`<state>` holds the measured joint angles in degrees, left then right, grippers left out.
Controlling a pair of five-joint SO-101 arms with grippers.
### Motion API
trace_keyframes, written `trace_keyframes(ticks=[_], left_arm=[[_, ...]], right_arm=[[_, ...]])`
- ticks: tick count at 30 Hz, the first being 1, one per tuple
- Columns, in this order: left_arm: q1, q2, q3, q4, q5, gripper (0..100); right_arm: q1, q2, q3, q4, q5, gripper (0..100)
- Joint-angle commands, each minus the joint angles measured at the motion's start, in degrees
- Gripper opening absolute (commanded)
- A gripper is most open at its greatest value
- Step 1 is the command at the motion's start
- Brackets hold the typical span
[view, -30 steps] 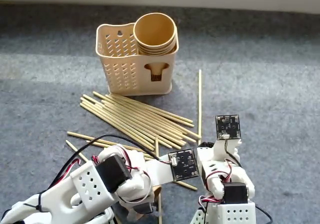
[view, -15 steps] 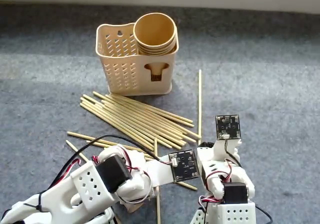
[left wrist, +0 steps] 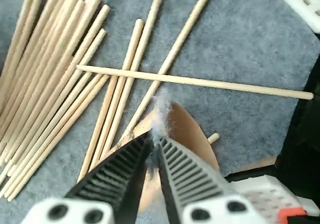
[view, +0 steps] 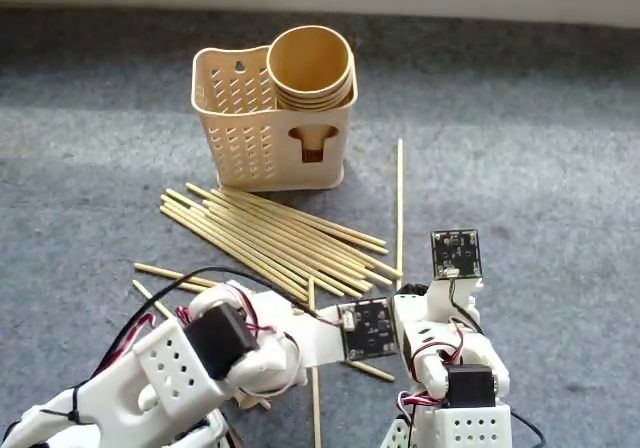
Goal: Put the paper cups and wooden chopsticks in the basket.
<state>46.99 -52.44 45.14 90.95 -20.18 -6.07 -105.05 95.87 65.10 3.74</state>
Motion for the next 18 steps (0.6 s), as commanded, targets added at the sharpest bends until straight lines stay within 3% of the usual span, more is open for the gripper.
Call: trace_keyframes(ticks=[1,6,12,14,18], left_arm=[[-6.99,-0.22,-6.55,1.32,-0.53,1],[-12.79,-0.22,-12.18,4.04,-0.53,1],[-12.62,-0.04,-12.62,6.33,-0.53,2],[-12.62,0.22,-12.62,8.26,-0.53,7],[-13.14,-0.22,-10.68,9.93,-0.09,28]], right_arm=[[0.66,-0.31,5.93,-1.36,-0.35,4.1],[0.66,-0.31,5.93,-1.36,-0.35,4.1],[0.66,-0.31,5.93,-1.36,-0.26,4.1],[0.66,-0.31,5.93,-1.36,-0.26,4.1],[0.66,-0.31,5.93,-1.36,-0.26,4.1]])
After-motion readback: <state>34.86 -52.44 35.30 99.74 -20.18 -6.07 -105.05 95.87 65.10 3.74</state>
